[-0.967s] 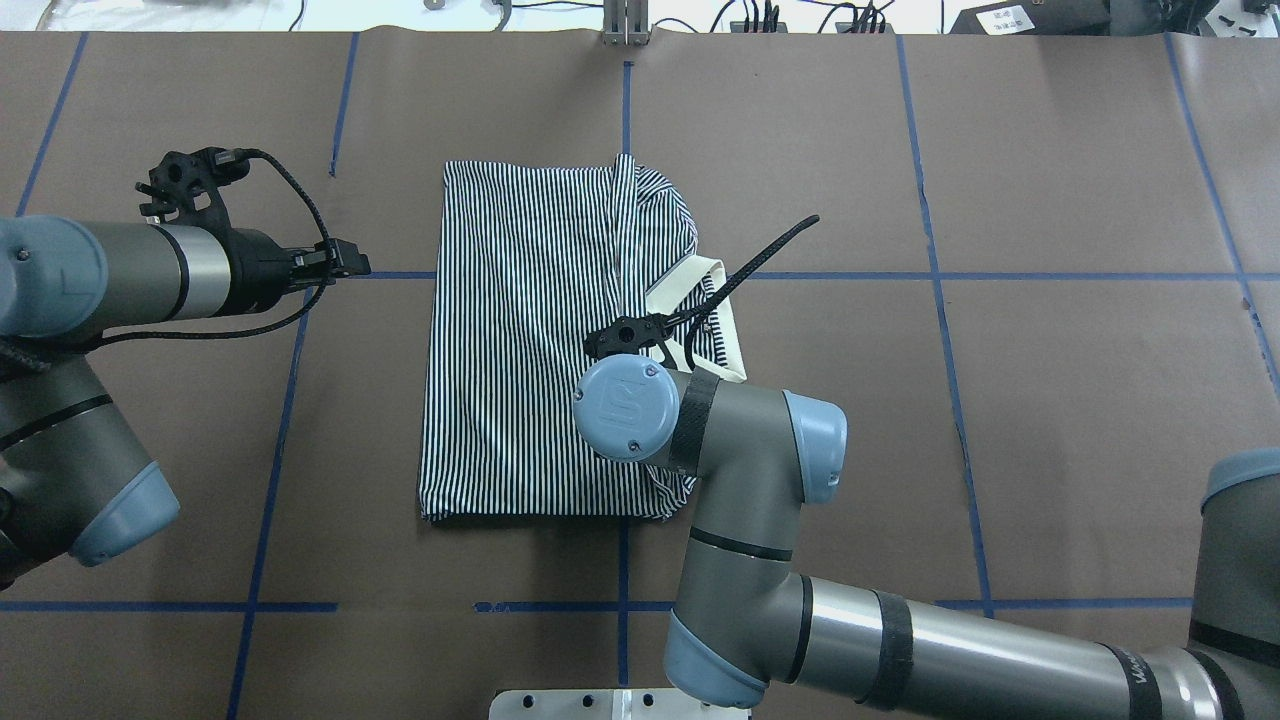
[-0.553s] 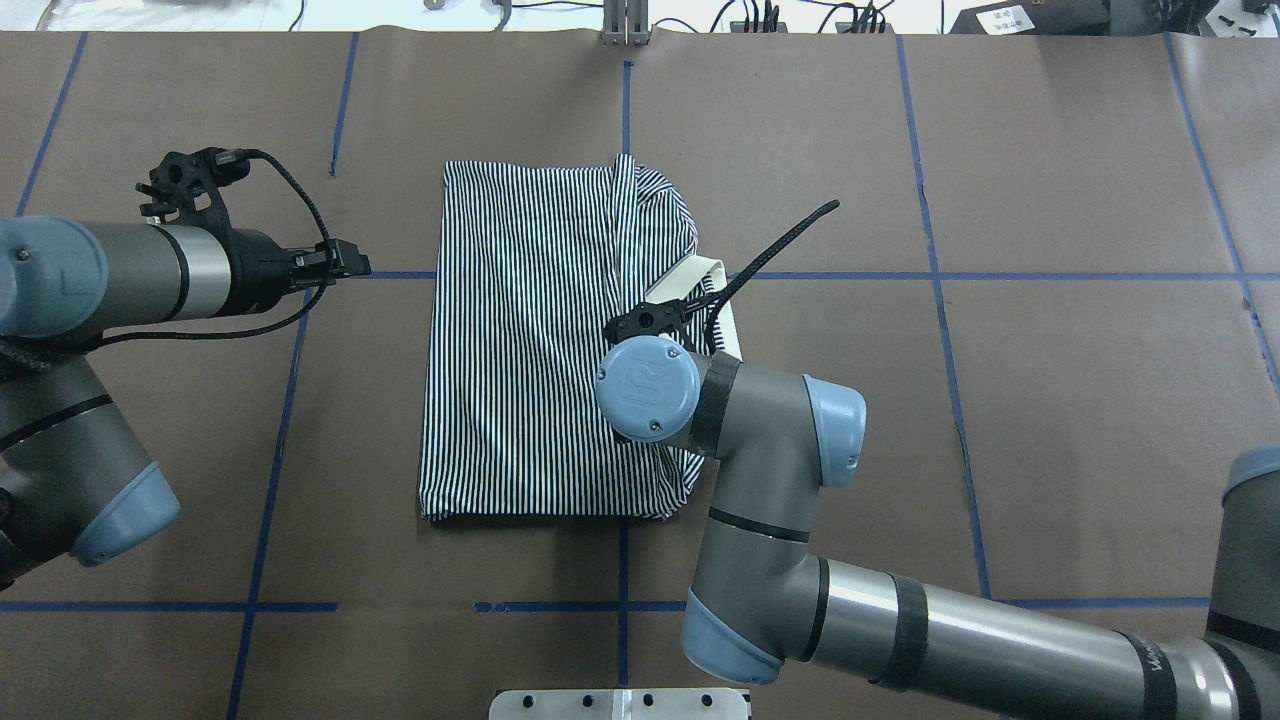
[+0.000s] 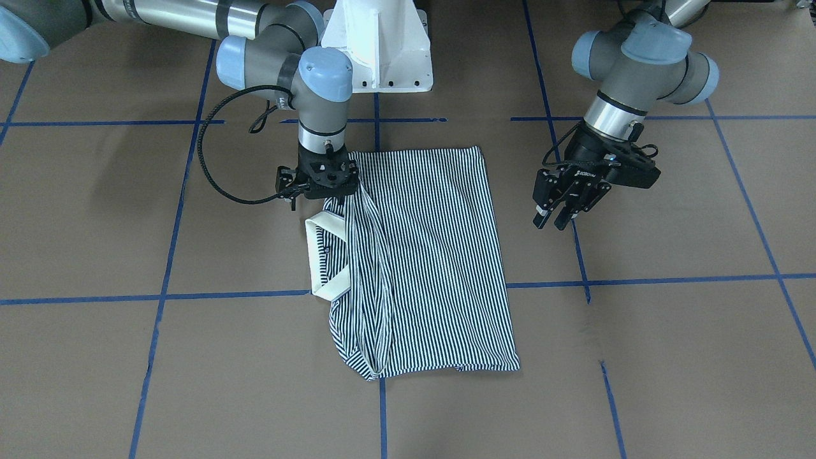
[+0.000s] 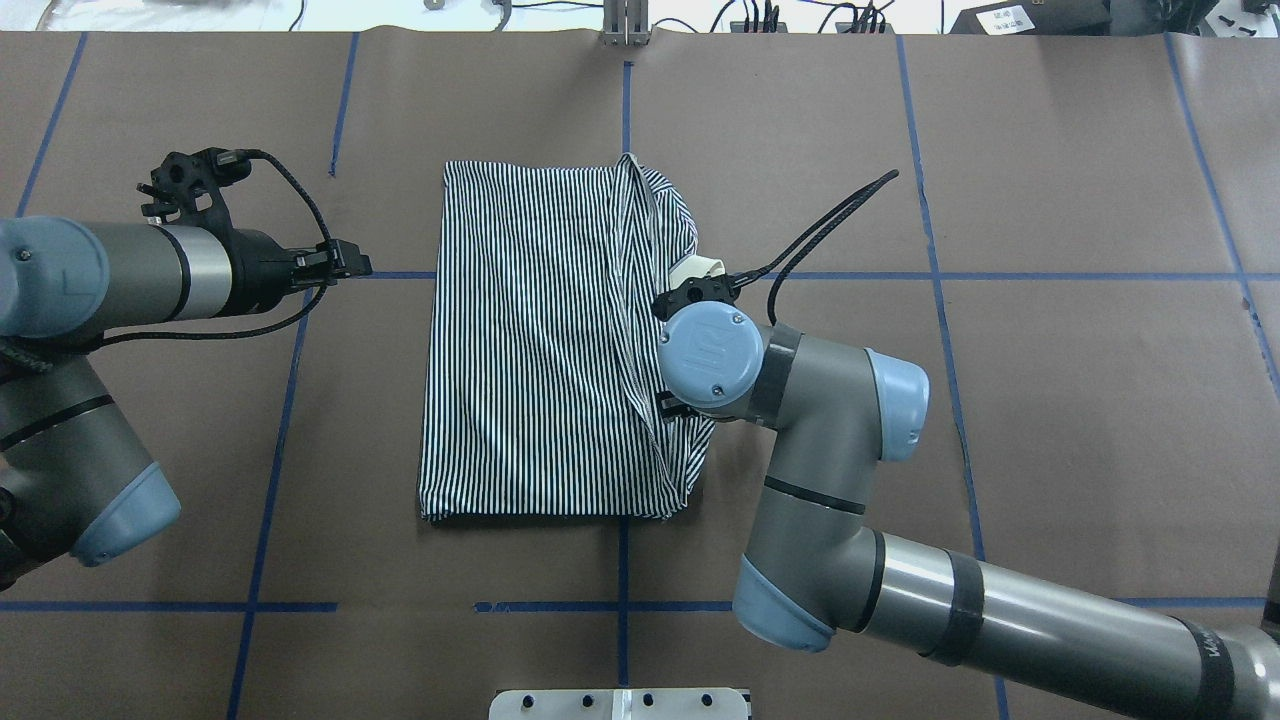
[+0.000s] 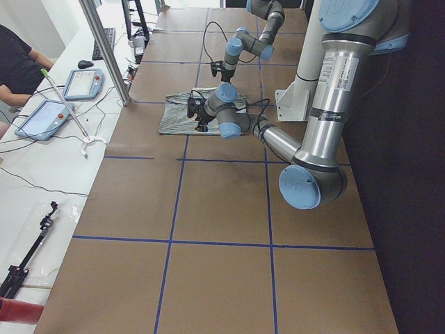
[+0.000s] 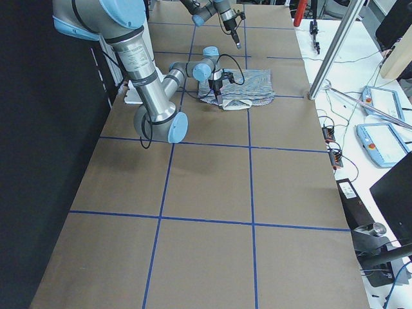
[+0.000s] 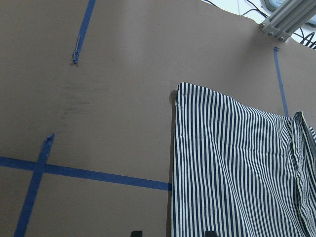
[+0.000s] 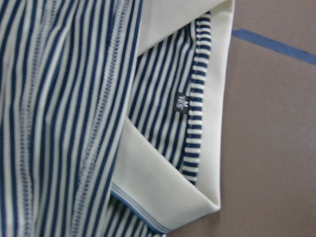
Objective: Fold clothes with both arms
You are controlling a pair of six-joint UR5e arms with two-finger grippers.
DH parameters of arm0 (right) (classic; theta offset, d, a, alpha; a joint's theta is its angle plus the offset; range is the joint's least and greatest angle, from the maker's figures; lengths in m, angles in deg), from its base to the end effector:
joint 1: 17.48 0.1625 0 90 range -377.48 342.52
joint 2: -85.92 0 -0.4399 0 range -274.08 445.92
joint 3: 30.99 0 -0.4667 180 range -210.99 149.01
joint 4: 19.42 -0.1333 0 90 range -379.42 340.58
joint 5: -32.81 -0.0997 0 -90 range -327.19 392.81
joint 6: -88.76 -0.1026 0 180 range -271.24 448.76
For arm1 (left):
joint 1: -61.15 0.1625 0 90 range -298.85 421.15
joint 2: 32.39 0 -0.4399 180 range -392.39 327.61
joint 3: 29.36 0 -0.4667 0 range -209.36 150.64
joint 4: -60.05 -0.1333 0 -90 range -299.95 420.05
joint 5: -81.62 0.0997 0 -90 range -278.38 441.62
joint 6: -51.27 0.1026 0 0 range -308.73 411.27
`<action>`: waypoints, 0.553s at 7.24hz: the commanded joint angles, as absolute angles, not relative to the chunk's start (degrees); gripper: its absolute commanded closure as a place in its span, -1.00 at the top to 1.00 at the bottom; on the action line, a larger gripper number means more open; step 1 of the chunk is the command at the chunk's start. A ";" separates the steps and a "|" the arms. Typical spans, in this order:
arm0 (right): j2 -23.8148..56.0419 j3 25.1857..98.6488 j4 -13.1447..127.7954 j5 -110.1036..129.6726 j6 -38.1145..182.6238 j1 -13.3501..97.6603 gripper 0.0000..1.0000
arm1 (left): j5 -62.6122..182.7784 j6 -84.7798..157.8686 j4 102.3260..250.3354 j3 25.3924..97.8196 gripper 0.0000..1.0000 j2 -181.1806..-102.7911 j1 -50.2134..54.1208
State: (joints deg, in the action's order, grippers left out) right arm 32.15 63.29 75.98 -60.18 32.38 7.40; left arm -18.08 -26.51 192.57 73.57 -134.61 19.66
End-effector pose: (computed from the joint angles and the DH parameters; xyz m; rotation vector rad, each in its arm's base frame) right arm -0.6314 -0.4338 0.2407 0.2555 -0.5599 -0.1637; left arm 0.4078 -0.5155 0.3403 0.4013 1.1245 -0.3492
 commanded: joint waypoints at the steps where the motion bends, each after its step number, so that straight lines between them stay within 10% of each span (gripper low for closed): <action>1: 31.76 65.43 75.85 -61.14 32.86 8.71 1.00 | -18.14 -26.42 192.59 73.99 0.03 -134.52 19.66; 4: 43.19 53.33 73.07 -60.97 28.48 8.89 1.00 | -20.95 -25.98 192.59 80.13 0.03 -129.00 19.58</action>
